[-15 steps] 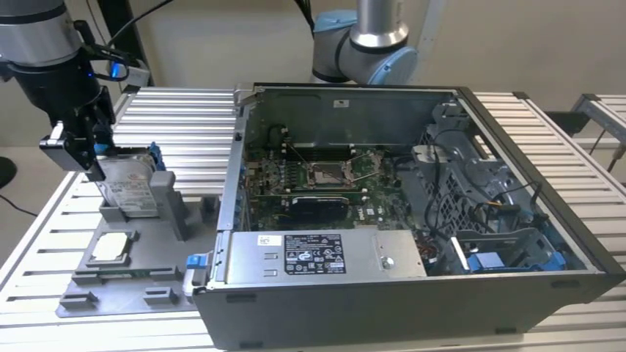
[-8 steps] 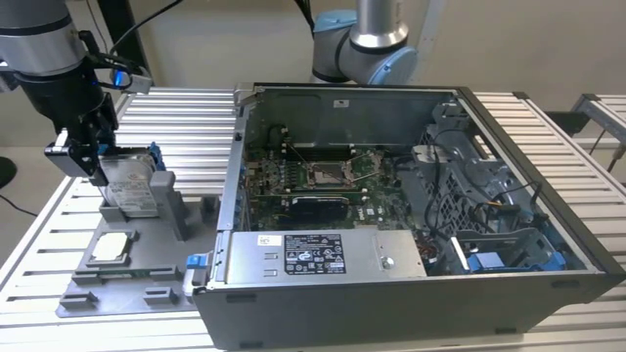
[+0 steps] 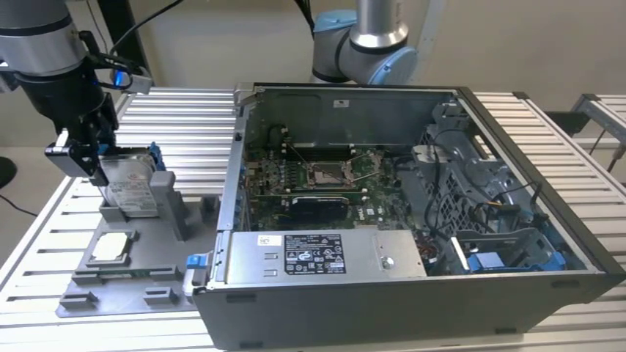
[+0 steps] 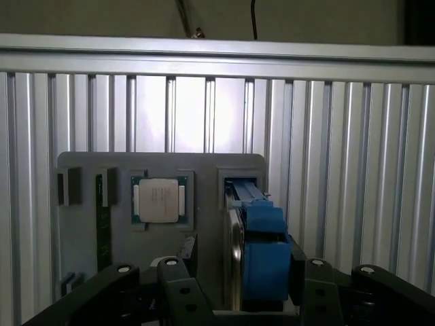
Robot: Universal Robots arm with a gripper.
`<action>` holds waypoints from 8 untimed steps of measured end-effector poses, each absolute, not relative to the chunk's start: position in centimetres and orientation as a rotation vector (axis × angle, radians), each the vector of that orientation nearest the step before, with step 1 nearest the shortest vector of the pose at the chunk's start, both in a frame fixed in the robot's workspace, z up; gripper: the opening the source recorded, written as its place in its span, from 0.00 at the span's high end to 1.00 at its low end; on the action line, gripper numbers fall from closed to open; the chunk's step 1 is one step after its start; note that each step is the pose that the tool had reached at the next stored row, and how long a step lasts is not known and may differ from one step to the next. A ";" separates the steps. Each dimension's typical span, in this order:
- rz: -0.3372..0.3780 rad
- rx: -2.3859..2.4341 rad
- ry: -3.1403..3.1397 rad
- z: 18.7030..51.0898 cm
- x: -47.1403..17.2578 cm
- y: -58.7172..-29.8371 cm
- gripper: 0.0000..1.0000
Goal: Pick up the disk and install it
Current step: 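Pick up the disk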
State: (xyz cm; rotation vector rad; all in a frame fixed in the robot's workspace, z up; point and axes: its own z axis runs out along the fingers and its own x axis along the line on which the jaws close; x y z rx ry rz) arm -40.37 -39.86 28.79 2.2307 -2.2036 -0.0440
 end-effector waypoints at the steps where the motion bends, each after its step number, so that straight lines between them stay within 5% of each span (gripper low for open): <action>1: -0.044 2.231 -2.204 28.8 -40.3 -39.9 0.00; 8: -0.044 2.230 -2.203 28.8 -40.3 -39.9 0.00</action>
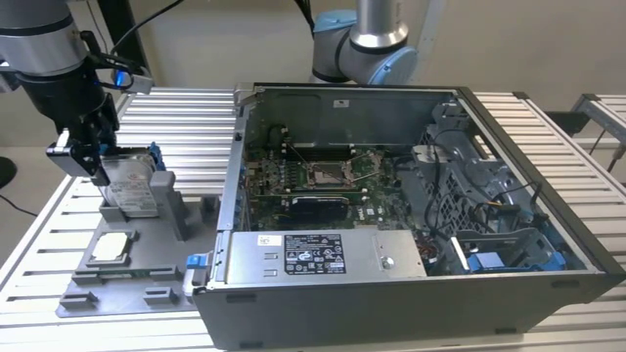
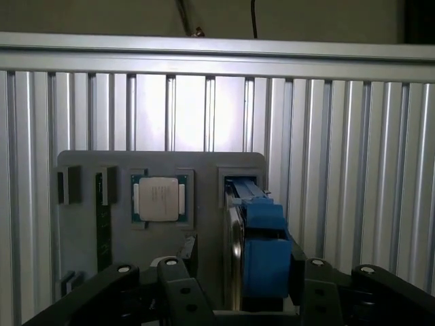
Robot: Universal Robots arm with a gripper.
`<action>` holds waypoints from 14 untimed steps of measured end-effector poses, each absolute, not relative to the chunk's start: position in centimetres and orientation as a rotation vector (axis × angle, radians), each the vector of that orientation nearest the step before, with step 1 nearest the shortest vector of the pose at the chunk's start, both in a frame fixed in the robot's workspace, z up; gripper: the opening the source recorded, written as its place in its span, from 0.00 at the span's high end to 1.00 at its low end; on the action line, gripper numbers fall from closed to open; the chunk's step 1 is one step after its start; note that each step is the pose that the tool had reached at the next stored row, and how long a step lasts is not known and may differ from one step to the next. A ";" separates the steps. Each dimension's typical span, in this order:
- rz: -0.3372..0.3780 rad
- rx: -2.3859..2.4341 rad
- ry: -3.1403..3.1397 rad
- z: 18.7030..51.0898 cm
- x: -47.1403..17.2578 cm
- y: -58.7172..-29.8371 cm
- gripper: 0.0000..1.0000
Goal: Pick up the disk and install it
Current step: 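Pick up the disk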
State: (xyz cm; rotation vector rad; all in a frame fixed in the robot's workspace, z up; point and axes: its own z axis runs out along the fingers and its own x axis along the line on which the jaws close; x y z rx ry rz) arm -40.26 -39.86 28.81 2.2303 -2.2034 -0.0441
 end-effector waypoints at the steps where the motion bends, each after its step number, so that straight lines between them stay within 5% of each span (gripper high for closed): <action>1: -0.044 2.230 -2.203 28.8 -40.3 -39.9 1.00; 14: -0.044 2.230 -2.203 28.8 -40.2 -39.9 1.00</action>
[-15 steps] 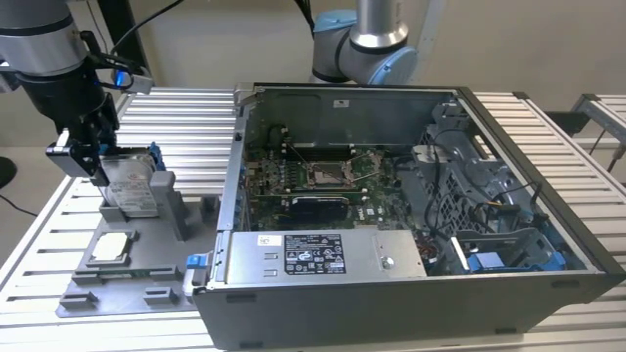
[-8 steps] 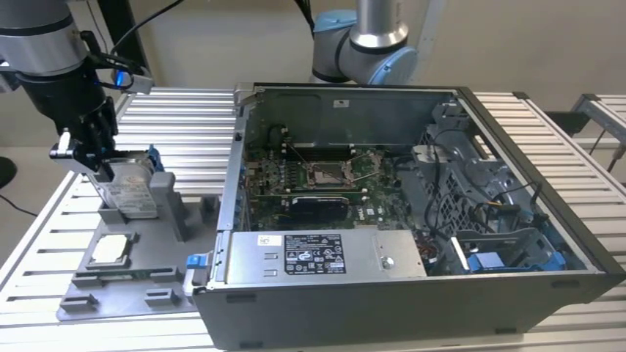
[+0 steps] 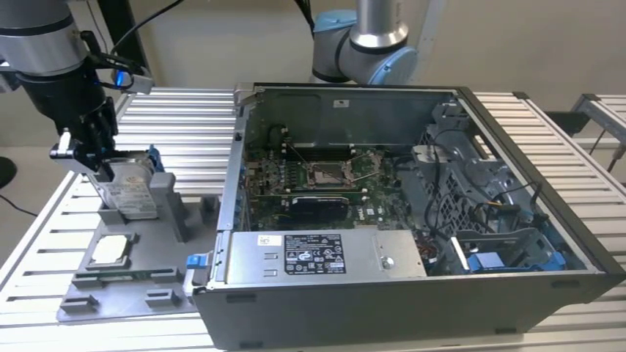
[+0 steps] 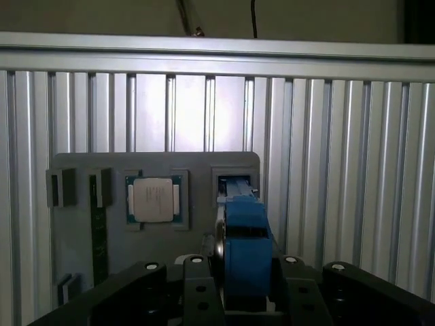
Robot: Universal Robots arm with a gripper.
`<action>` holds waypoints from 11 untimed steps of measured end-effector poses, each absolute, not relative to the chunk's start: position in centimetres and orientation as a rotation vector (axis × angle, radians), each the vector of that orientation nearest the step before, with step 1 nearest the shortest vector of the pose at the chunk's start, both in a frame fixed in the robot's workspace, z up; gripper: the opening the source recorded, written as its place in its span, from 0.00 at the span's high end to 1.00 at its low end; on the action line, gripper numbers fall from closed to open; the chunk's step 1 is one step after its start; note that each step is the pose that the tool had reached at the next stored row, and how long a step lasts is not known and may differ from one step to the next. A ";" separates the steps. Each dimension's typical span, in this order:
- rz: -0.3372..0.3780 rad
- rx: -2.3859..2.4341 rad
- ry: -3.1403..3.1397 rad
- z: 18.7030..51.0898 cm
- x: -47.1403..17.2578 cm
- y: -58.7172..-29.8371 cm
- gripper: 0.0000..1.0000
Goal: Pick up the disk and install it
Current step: 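Pick up the disk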
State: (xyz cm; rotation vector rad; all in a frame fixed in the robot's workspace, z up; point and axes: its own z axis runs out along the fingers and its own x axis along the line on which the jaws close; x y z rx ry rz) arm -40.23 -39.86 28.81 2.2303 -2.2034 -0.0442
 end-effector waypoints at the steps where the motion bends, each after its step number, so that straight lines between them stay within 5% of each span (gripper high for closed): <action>1: -0.044 2.230 -2.203 28.8 -40.2 -39.9 1.00; 11: -0.044 2.230 -2.203 28.8 -40.2 -39.8 1.00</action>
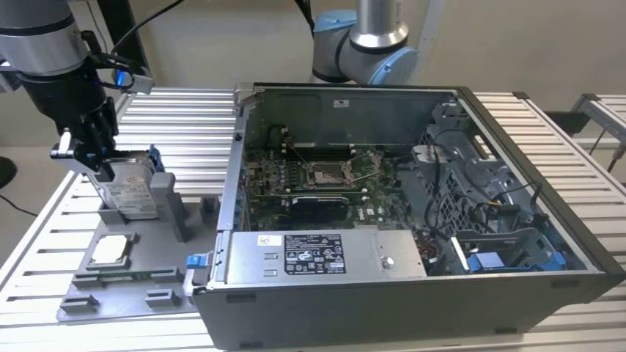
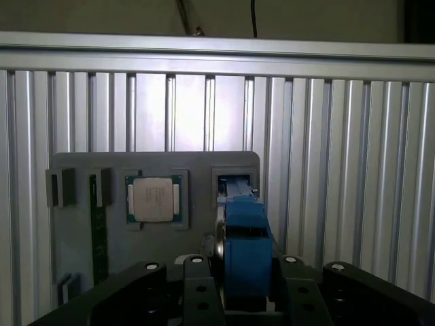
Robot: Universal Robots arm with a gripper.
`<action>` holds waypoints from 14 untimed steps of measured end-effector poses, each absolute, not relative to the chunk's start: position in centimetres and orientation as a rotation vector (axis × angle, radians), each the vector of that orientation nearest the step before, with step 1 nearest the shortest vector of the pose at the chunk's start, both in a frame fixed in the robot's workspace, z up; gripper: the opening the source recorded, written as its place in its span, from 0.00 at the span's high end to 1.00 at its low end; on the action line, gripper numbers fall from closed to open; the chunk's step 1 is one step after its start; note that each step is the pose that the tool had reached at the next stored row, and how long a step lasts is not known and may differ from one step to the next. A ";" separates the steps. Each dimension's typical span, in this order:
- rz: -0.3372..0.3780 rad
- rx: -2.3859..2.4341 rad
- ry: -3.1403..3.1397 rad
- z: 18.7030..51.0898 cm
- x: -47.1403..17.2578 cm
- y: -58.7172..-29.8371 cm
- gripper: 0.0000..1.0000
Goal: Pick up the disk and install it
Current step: 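Pick up the disk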
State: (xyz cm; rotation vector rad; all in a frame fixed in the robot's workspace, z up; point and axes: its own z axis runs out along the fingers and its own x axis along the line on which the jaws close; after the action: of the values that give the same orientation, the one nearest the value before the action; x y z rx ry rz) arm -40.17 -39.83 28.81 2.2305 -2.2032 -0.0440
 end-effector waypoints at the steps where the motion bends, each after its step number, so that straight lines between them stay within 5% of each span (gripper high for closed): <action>1: -0.044 2.231 -2.203 28.8 -40.2 -39.8 1.00; 14: -0.044 2.230 -2.203 28.8 -40.2 -39.8 1.00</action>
State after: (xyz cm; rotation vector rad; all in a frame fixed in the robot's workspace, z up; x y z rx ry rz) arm -40.19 -39.76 28.81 2.2302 -2.2034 -0.0442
